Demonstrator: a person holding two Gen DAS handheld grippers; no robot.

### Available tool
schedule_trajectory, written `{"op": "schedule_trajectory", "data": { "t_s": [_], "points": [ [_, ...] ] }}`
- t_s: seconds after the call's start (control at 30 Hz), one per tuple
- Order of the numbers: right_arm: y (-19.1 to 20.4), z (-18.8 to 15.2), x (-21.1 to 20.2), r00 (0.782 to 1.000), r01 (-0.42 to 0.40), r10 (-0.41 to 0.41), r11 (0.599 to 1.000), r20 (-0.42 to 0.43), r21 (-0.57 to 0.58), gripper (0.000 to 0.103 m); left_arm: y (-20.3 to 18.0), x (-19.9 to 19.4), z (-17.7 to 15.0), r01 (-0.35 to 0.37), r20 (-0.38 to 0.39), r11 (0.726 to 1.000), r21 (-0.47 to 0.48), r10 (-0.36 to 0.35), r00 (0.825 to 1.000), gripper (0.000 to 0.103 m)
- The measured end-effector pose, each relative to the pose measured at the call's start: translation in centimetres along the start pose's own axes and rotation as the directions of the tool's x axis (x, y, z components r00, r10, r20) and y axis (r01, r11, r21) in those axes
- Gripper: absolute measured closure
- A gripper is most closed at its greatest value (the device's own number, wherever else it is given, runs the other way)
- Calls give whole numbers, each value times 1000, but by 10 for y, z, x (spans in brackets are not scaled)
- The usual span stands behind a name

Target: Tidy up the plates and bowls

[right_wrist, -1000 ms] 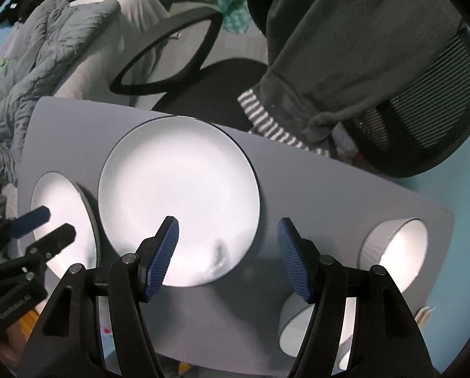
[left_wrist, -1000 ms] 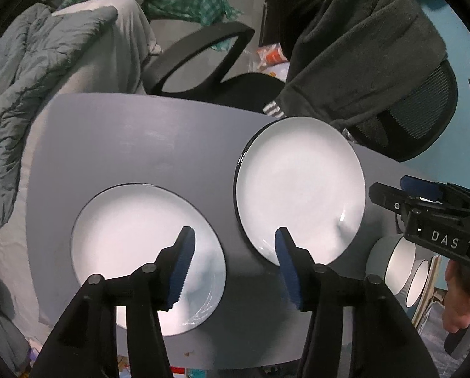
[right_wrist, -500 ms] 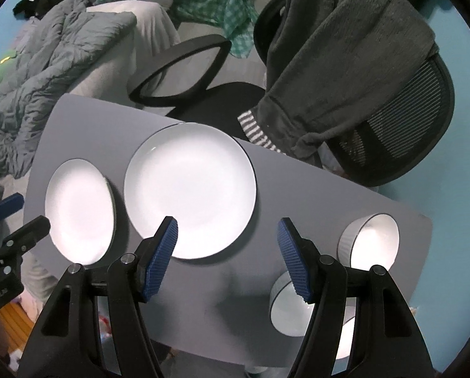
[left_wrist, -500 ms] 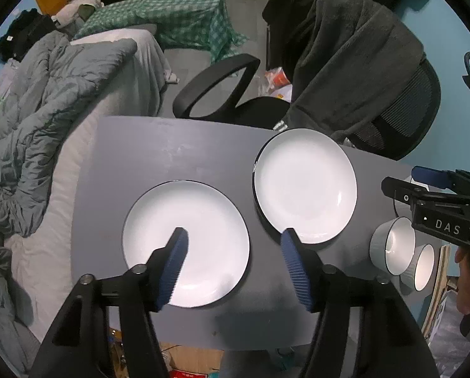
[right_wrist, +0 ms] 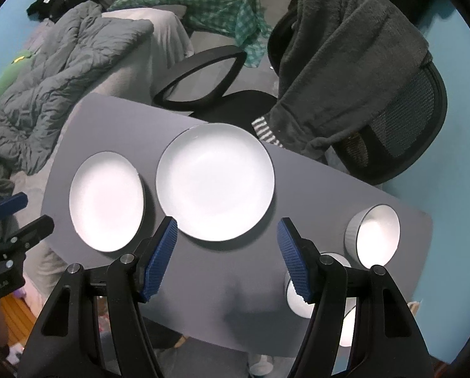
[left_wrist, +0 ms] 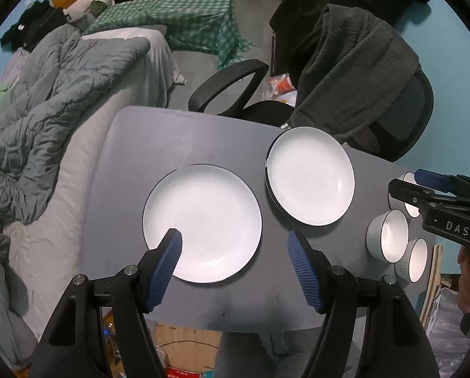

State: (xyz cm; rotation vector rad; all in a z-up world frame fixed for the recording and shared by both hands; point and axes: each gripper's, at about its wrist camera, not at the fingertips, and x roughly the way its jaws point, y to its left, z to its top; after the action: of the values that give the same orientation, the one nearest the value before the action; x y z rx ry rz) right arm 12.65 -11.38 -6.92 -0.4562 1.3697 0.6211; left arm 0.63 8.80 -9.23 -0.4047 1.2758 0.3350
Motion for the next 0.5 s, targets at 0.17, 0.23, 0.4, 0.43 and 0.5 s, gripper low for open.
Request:
{"op": "schedule_trajectory", "data": {
  "t_s": [0.17, 0.23, 0.4, 0.43, 0.5],
  "points": [
    [10, -2, -5, 1000, -9, 9, 1000, 4, -23, 37, 14, -1, -8, 5, -6, 999, -39, -6, 1000, 32],
    [16, -3, -6, 1000, -21, 21, 999, -2, -36, 37, 20, -2, -13, 6, -14, 999, -51, -7, 1000, 32],
    [31, -4, -6, 1000, -30, 29, 997, -7, -74, 37, 37, -2, -24, -10, -22, 997, -77, 8, 1000, 32],
    [35, -4, -6, 1000, -29, 28, 996, -9, -84, 37, 40, -2, -25, -10, -23, 996, -84, 8, 1000, 32],
    [40, -4, -6, 999, -33, 32, 994, -11, -101, 37, 48, -2, -29, -9, -27, 994, -108, 6, 1000, 32]
  ]
}}
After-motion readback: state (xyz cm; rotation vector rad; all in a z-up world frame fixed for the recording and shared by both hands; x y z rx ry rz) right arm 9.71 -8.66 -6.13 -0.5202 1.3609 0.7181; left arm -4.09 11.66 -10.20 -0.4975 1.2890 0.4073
